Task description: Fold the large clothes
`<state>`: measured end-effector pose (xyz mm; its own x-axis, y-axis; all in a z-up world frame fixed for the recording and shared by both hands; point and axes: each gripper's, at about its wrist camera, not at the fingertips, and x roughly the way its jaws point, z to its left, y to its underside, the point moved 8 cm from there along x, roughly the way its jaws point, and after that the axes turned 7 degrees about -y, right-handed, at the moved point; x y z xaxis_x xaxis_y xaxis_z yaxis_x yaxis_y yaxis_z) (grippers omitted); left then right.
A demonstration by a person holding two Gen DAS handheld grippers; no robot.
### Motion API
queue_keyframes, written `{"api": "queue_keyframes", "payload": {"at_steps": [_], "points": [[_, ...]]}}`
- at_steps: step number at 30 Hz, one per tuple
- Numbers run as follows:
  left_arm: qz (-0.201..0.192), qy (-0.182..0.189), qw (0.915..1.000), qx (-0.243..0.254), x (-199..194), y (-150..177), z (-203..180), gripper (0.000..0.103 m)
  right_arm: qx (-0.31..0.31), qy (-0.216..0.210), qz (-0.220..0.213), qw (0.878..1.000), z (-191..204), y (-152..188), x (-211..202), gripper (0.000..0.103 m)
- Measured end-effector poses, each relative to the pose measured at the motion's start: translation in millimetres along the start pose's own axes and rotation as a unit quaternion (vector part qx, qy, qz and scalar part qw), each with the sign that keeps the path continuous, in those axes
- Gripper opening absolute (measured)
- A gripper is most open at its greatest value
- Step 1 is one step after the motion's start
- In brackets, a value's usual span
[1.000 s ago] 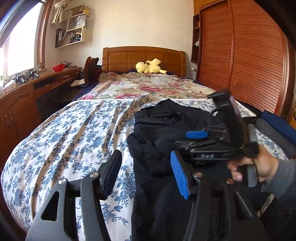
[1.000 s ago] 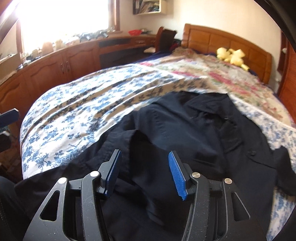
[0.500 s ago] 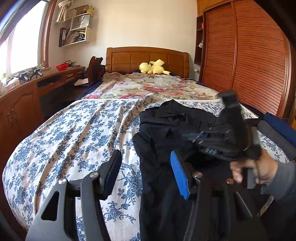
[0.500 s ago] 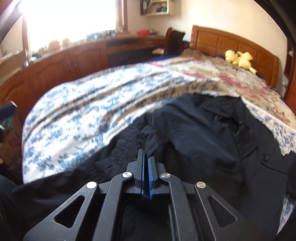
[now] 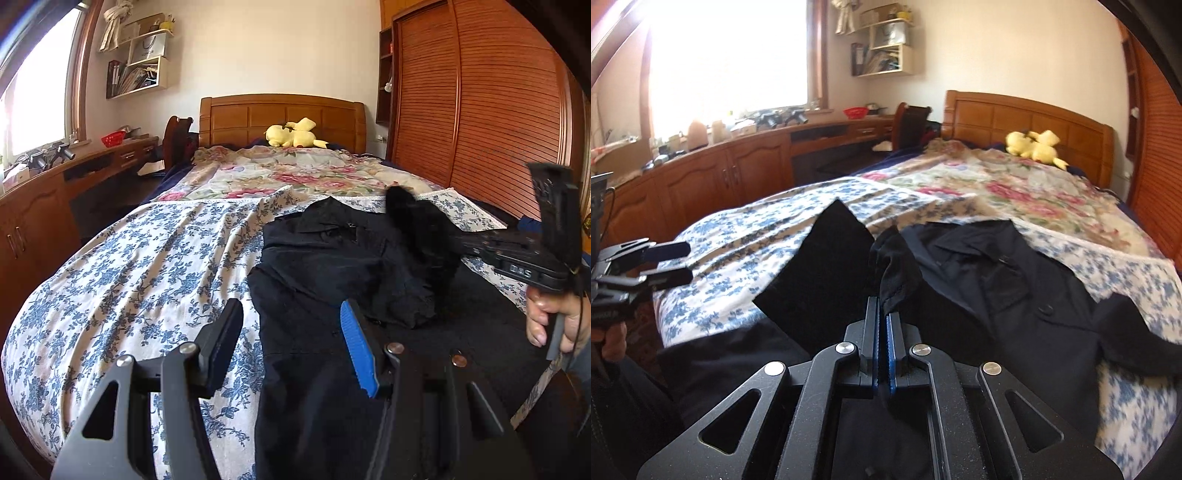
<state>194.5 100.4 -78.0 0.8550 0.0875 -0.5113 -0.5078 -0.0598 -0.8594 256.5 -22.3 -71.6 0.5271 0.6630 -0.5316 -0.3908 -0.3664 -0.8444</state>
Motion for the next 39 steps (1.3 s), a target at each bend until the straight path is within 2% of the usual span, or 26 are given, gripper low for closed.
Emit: {"api": "queue_keyframes", "payload": {"at_steps": [5,9,11,13,15,16,23,31,35,39], "points": [[0.001,0.004,1.0000,0.004,0.4,-0.4,-5.9,0.054,0.037,0.015,0.008,0.999,-21.1,34.0,-26.5,0.001],[0.001,0.007,1.0000,0.007,0.2,-0.6,-10.6,0.054,0.055,0.038,0.035,0.997,-34.5,69.2,-38.6,0.002],[0.001,0.009,0.9999,0.008,0.5,-0.2,-13.2,0.054,0.059,0.057,0.053,0.995,-39.9,85.6,-43.6,0.011],[0.002,0.011,0.9999,0.010,0.5,0.1,-16.3,0.054,0.066,0.066,0.071,0.993,-44.2,102.2,-49.2,0.034],[0.003,0.012,0.9998,0.012,0.7,0.9,-19.4,0.054,0.069,0.072,0.083,0.992,-48.1,114.6,-55.9,0.051],[0.004,0.014,0.9998,0.013,1.0,1.2,-21.3,0.054,0.070,0.078,0.087,0.991,-49.8,119.8,-59.7,0.053],[0.012,0.027,0.9992,0.025,5.4,6.0,-41.3,0.054,0.074,0.095,0.090,0.989,-50.8,135.9,-100.5,0.054],[0.018,0.044,0.9980,0.042,10.6,8.7,-72.3,0.054,0.085,0.108,0.050,0.989,-60.5,107.1,-133.8,0.054],[0.022,0.053,0.9971,0.050,14.2,9.9,-90.7,0.054,0.077,0.117,0.038,0.989,-72.5,90.2,-133.8,0.054],[0.026,0.063,0.9960,0.057,17.8,9.7,-109.1,0.054,0.077,0.110,0.051,0.990,-85.1,85.4,-112.7,0.054]]}}
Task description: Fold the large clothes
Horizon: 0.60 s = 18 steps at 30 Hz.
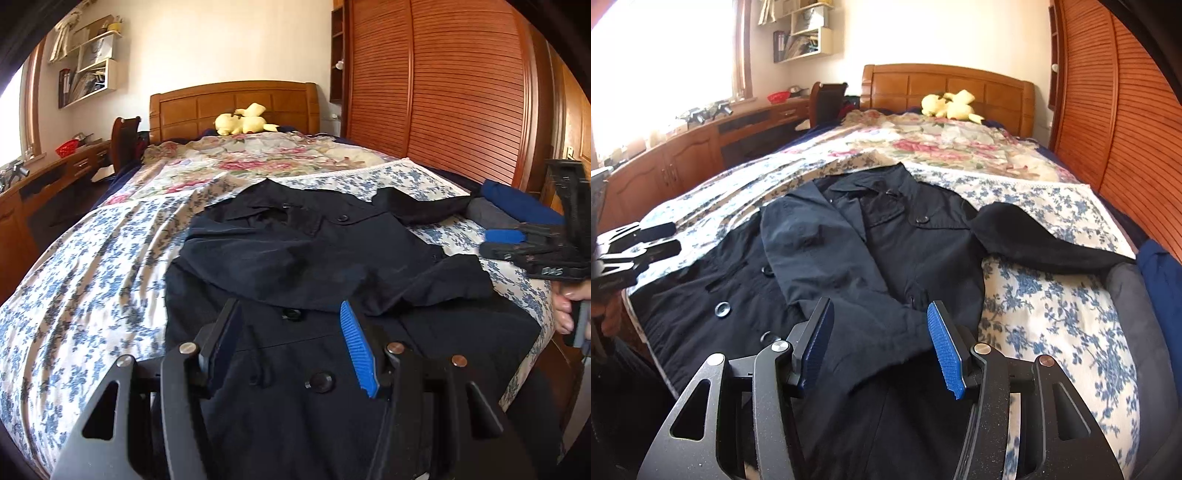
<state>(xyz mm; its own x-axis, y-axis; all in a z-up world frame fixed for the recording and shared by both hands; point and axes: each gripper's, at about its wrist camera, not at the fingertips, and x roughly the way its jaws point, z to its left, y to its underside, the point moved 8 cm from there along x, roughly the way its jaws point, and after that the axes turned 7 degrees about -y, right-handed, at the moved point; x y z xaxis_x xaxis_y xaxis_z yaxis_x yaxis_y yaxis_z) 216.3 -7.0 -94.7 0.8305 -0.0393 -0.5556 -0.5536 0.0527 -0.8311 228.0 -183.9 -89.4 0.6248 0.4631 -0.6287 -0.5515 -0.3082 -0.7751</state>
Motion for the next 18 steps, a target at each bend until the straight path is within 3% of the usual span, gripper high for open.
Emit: {"api": "queue_keyframes", "payload": {"at_steps": [5,11,18], "points": [[0.004,0.007,0.9999,0.011,7.5,-1.6,-20.1,0.054,-0.008,-0.010,0.044,0.999,-4.5,14.6,35.9,0.054],[0.013,0.008,0.9995,0.028,18.5,0.4,-41.4,0.054,0.010,-0.012,0.118,0.993,-20.1,65.9,73.5,0.054],[0.023,0.013,0.9990,0.035,30.1,-0.8,-59.7,0.054,0.029,-0.035,0.098,0.994,-27.1,82.5,76.4,0.054]]}}
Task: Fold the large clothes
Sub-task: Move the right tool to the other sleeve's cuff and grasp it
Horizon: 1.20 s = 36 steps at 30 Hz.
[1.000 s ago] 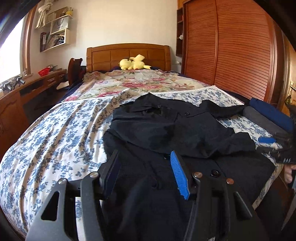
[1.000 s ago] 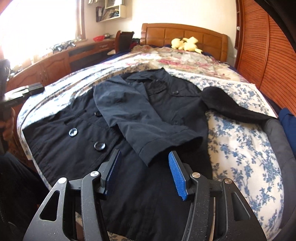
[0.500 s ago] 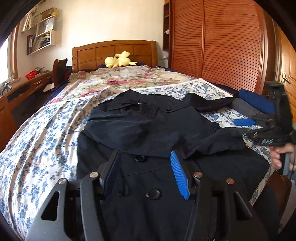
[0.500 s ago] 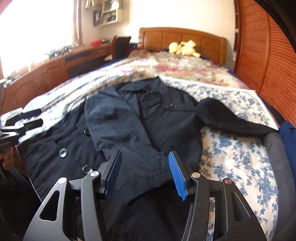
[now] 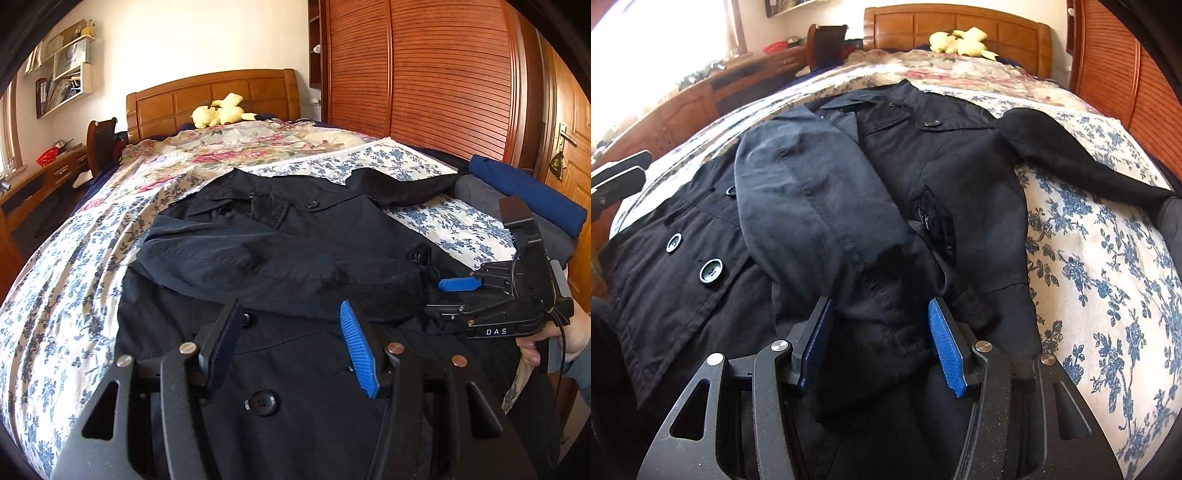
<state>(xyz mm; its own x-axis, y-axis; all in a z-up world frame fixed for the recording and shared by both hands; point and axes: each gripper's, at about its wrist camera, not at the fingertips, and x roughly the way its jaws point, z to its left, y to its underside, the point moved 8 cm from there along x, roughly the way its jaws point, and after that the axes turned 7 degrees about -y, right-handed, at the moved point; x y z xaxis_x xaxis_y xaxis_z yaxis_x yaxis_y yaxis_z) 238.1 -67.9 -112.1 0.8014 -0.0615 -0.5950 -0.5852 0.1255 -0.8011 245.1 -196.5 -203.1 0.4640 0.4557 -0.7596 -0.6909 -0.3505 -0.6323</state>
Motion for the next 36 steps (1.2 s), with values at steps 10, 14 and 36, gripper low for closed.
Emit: {"api": "queue_keyframes", "payload": {"at_steps": [10,14,36], "points": [[-0.002,0.004,1.0000,0.003,15.6,-14.5,-15.2,0.054,0.001,-0.015,-0.039,0.999,0.6,-2.5,-45.1,0.054],[0.001,0.012,0.9999,-0.006,29.5,-21.3,-13.7,0.054,0.004,-0.005,-0.058,0.998,-11.6,-7.5,-66.7,0.054],[-0.021,0.032,0.9992,-0.011,96.2,-24.9,-6.3,0.054,0.107,0.111,-0.080,0.985,-174.4,-69.7,-51.3,0.062]]}}
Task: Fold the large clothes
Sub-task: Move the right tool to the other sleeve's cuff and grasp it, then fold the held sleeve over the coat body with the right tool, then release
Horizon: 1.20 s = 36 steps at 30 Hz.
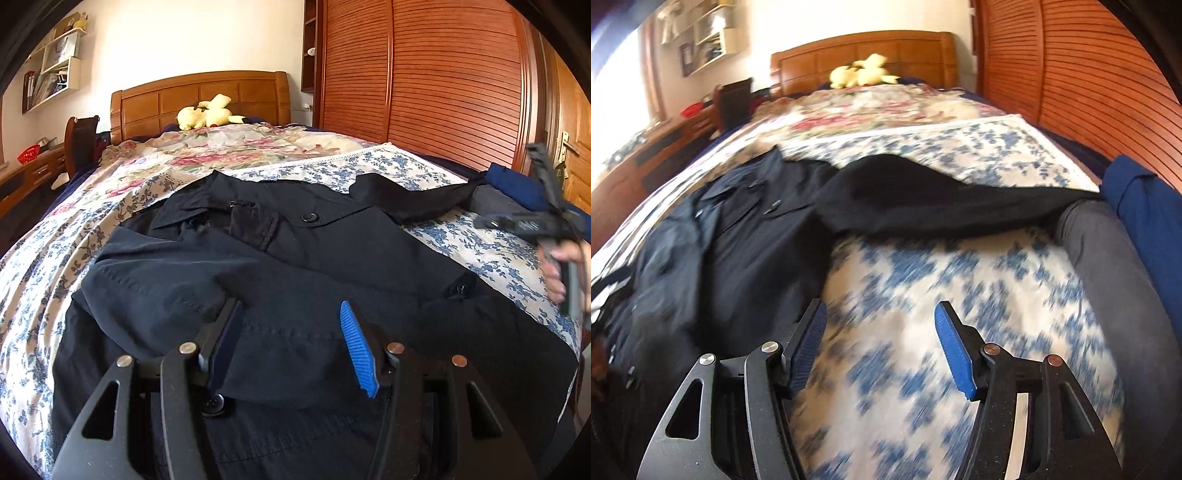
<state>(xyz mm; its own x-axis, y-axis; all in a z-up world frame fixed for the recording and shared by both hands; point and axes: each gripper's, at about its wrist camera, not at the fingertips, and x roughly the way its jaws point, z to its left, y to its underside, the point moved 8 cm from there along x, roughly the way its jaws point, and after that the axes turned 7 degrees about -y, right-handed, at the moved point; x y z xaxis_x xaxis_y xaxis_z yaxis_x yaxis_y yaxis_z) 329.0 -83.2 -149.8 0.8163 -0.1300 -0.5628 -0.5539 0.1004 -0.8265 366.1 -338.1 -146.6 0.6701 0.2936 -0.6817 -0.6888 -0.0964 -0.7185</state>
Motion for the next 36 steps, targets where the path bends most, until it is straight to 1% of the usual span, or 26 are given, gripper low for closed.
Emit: {"api": "queue_keyframes", "payload": {"at_steps": [3,8,10,17,20,21,22,23,25,27,29,32,34,36], "points": [[-0.004,0.006,1.0000,0.001,-1.8,2.5,-1.7,0.054,0.017,0.004,0.002,1.000,-18.1,-16.8,17.8,0.062],[-0.002,0.006,0.9999,0.010,-1.7,5.6,-5.6,0.054,0.049,0.047,0.008,0.998,-54.2,-38.9,45.9,0.062],[-0.005,0.005,0.9999,0.013,-3.7,5.8,-6.2,0.054,0.076,0.052,0.016,0.996,-68.0,-41.5,54.9,0.062],[-0.007,0.004,0.9996,0.026,-4.7,7.4,-11.2,0.054,0.121,0.065,0.032,0.990,-94.5,-52.3,77.5,0.061],[-0.009,0.000,0.9994,0.034,-5.3,8.3,-14.1,0.054,0.128,0.076,0.046,0.988,-102.1,-54.5,89.0,0.038],[-0.010,-0.001,0.9993,0.036,-5.3,8.3,-14.5,0.054,0.127,0.071,0.048,0.988,-101.6,-55.8,91.6,0.015],[-0.011,-0.002,0.9992,0.037,-5.9,8.4,-15.4,0.054,0.120,0.072,0.053,0.989,-99.5,-57.3,93.3,0.007],[-0.011,-0.002,0.9992,0.038,-6.2,8.6,-15.8,0.054,0.112,0.076,0.052,0.989,-96.4,-58.9,93.0,0.006],[-0.012,-0.002,0.9992,0.039,-6.6,8.5,-16.0,0.054,0.083,0.081,0.036,0.993,-86.5,-69.3,86.6,0.003],[-0.011,-0.002,0.9992,0.039,-6.6,8.9,-15.7,0.054,0.050,0.076,0.004,0.996,-65.7,-83.8,69.7,0.003],[-0.011,-0.002,0.9992,0.038,-6.6,8.9,-15.6,0.054,0.021,0.054,-0.021,0.998,-38.8,-97.2,53.4,0.002],[-0.012,-0.002,0.9993,0.036,-7.4,9.2,-15.4,0.054,-0.033,0.001,-0.042,0.999,18.5,-112.3,27.5,0.002],[-0.011,-0.002,0.9994,0.033,-8.0,9.5,-14.7,0.054,-0.055,-0.027,-0.046,0.997,51.0,-112.8,17.8,0.002],[-0.010,-0.002,0.9994,0.033,-7.8,9.8,-14.9,0.054,-0.067,-0.060,-0.040,0.995,84.5,-102.8,9.7,0.002]]}}
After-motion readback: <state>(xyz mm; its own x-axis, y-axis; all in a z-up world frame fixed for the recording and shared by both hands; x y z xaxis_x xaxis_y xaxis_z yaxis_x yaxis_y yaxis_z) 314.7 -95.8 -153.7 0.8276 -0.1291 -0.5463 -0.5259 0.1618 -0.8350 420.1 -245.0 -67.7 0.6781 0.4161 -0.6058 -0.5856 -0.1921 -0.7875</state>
